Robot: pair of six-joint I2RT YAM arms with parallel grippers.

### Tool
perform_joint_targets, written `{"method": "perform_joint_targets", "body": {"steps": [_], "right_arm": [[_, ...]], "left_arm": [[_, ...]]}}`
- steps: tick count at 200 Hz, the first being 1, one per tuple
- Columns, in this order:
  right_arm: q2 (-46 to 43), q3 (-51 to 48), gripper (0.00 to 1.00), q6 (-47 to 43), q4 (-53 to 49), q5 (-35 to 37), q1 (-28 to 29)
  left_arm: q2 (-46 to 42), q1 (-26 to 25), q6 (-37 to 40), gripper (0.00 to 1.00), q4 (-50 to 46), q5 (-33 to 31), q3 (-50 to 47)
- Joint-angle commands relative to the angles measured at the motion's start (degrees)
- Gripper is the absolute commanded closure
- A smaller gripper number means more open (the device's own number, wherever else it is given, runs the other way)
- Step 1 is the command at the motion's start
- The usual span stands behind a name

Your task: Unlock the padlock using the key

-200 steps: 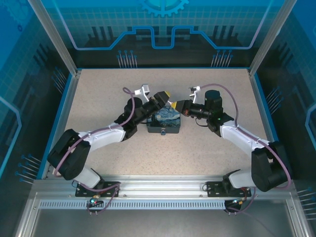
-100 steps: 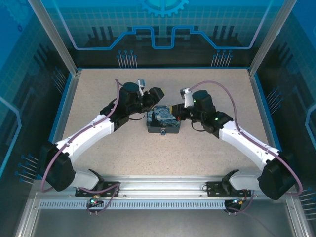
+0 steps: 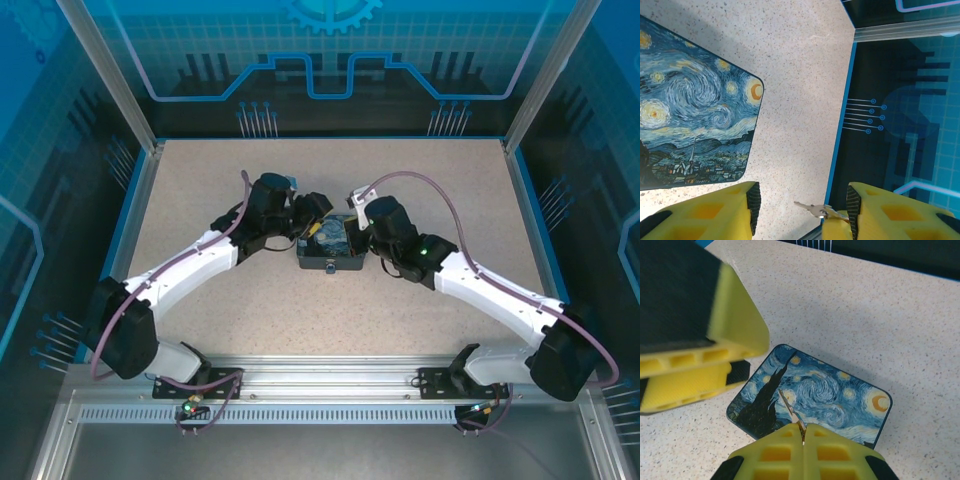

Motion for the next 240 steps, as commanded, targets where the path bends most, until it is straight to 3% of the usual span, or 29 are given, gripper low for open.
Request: {"method": "perform_joint_targets", "body": {"steps": [1,49,240], "right_arm": [[1.16,2.29,1.00,-2.19,-0.03,1.92,1.35],[2.67,2.96,1.00,-4.31,0.41,4.03,3.10],[3.75,3.17,1.00,-3.93,-0.62,5.33,4.34]], "left_arm": [[1.17,-0.74,-1.57,0.50,1.27,1.39,-0.81],[2.93,-1.47,-2.71,0.53,3.67,1.65,-0.89],[3.95,-1.91,-4.08,0.85,9.99,3.03,-3.97]]}}
